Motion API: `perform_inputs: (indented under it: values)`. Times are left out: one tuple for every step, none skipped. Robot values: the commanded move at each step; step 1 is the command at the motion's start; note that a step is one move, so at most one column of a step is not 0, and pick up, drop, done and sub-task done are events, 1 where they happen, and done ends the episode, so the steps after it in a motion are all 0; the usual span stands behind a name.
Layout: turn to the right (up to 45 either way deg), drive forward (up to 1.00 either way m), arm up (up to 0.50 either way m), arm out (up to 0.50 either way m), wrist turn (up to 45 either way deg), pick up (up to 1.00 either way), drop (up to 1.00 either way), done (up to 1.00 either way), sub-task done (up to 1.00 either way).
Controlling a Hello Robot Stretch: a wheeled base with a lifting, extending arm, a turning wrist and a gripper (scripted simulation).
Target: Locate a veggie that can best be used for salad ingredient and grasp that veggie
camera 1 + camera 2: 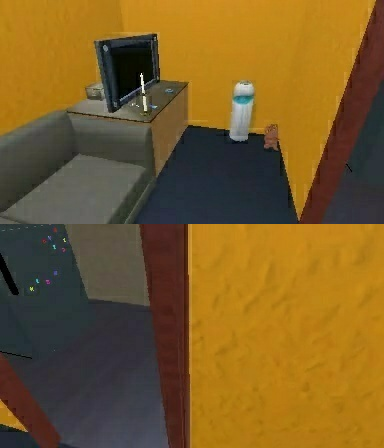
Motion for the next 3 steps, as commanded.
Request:
perform_inputs:
  values:
    - [0.0,0.2,0.0,0.0,0.0,0.0,0.0,0.0,0.0]
    - [45.0,0.0,0.0,0.0,0.0,0.0,0.0,0.0,0.0]
    - [15.0,0.0,0.0,0.0,0.0,0.0,0.0,0.0,0.0]
